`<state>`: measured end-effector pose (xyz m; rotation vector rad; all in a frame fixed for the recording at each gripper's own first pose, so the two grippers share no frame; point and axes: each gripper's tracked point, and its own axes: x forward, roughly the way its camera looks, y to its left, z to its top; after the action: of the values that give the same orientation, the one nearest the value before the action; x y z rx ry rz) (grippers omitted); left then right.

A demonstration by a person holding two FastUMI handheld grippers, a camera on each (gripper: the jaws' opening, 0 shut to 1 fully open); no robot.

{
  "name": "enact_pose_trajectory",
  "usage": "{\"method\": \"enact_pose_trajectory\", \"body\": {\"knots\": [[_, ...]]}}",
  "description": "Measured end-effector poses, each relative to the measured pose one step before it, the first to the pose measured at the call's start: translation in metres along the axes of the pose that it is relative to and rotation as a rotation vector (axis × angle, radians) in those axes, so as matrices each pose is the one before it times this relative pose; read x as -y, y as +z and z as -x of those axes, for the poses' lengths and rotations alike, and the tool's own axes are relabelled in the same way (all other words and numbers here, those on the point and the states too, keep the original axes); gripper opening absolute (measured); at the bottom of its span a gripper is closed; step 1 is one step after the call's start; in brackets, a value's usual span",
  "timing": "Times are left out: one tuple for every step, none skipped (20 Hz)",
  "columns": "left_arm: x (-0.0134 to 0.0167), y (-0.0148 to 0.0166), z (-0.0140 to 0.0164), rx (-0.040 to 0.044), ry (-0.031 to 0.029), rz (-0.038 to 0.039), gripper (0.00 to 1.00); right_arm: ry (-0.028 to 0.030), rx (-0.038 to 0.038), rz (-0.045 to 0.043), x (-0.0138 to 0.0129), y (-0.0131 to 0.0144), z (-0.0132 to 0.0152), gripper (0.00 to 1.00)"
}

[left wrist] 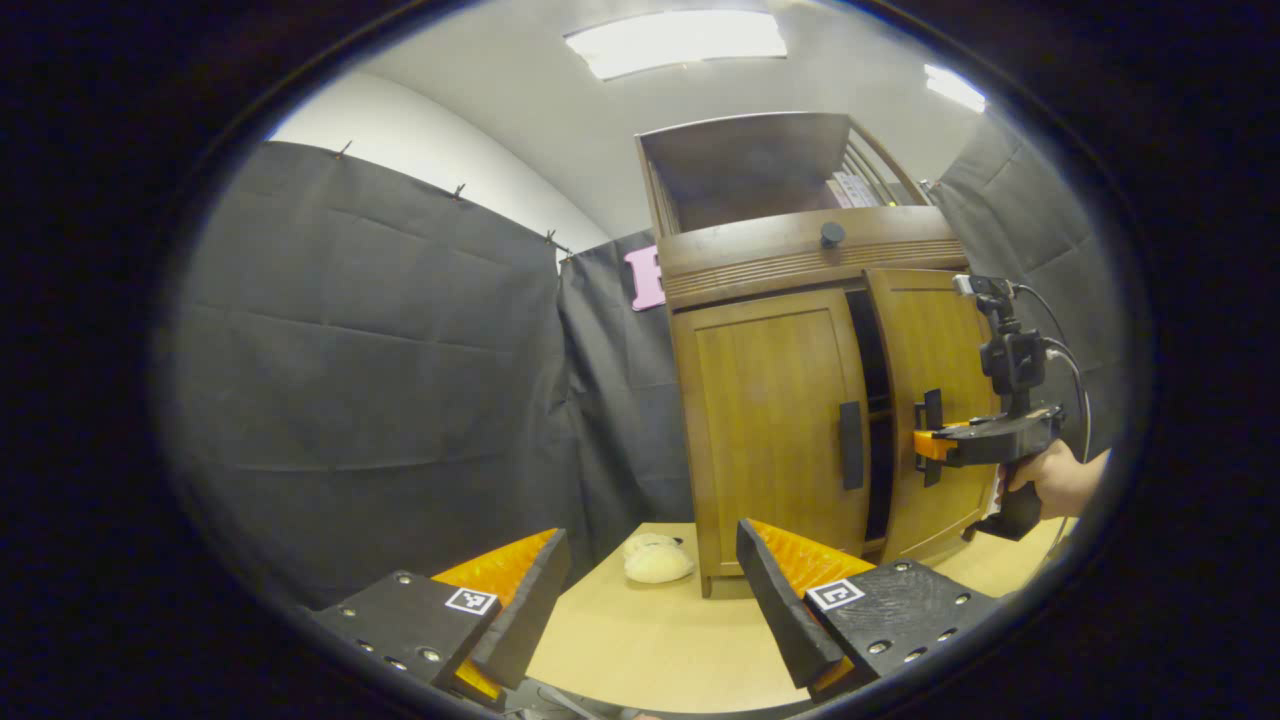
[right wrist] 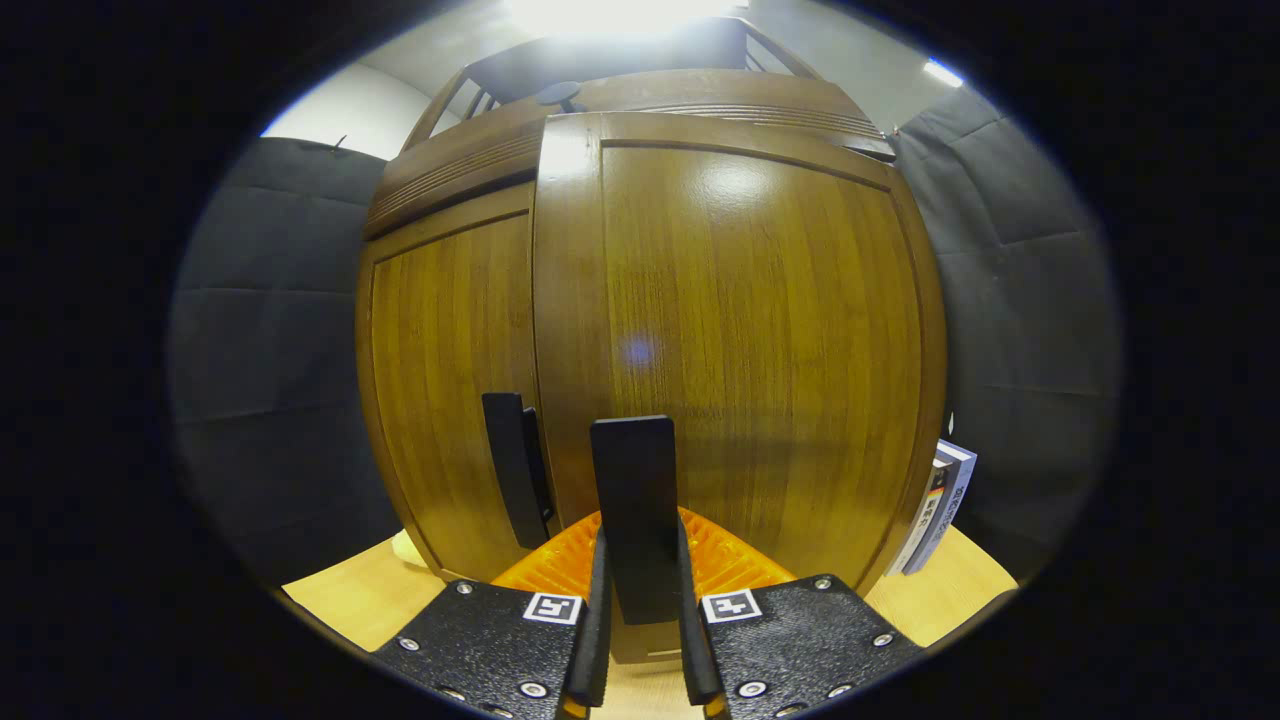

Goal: Open the right door of the double-door shoe cabinet with the right hand, and open the left door with the left hand.

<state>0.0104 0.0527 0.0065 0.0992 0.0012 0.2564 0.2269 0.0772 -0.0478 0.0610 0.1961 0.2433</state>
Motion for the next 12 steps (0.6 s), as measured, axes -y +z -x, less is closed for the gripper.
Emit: {"method": "enact_pose_trajectory", "body": {"knots": [[0.00196,0.00068,0.00084,-0.00080,-0.01437,0.00178,1.00,0.00094,-0.00506,-0.00144,0.00135,-0.00025,0.00365,0.29],[0.00122,0.00070,0.00079,-0.00007,-0.01176,0.00229,1.00,0.00095,-0.00238,0.00101,0.00154,-0.00065,0.00346,0.29],[0.00158,0.00056,-0.00059,0.00256,-0.01089,0.00201,0.98,0.00200,-0.00209,0.00165,0.00060,0.00024,0.00402,0.30],[0.00138,0.00112,-0.00014,0.00301,-0.01109,0.00215,0.96,0.00230,-0.00259,0.00182,0.00117,-0.00101,0.00545,0.29],[0.00073,0.00142,-0.00006,0.00272,-0.01057,0.00133,0.87,0.00170,-0.00127,-0.00046,0.00171,-0.00090,0.00600,0.29],[0.00017,0.00216,0.00123,0.00223,-0.01016,0.00122,1.00,0.00068,0.00146,-0.00021,0.00310,-0.00088,0.00696,0.29],[0.00248,-0.00037,0.00142,0.00174,-0.01043,0.00079,1.00,0.00060,0.00166,0.00099,0.00281,0.00016,0.00469,0.29],[0.00120,0.00068,0.00040,0.00124,-0.01057,0.00151,1.00,-0.00093,0.00119,0.00008,0.00236,-0.00070,0.00649,0.28],[0.00177,-0.00148,-0.00029,0.00032,-0.01168,0.00187,1.00,-0.00152,-0.00063,-0.00122,0.00282,0.00097,0.00688,0.29],[0.00168,-0.00090,-0.00010,0.00052,-0.01251,0.00219,1.00,-0.00272,0.00022,-0.00140,0.00313,-0.00157,0.00539,0.29],[0.00184,0.00026,0.00020,0.00149,-0.01298,0.00242,1.00,-0.00304,-0.00010,0.00155,0.00403,-0.00063,0.00610,0.30],[0.00162,-0.00273,-0.00142,0.00202,-0.01308,0.00194,1.00,-0.00370,0.00005,0.00344,0.00155,-0.00107,0.00654,0.28]]}}
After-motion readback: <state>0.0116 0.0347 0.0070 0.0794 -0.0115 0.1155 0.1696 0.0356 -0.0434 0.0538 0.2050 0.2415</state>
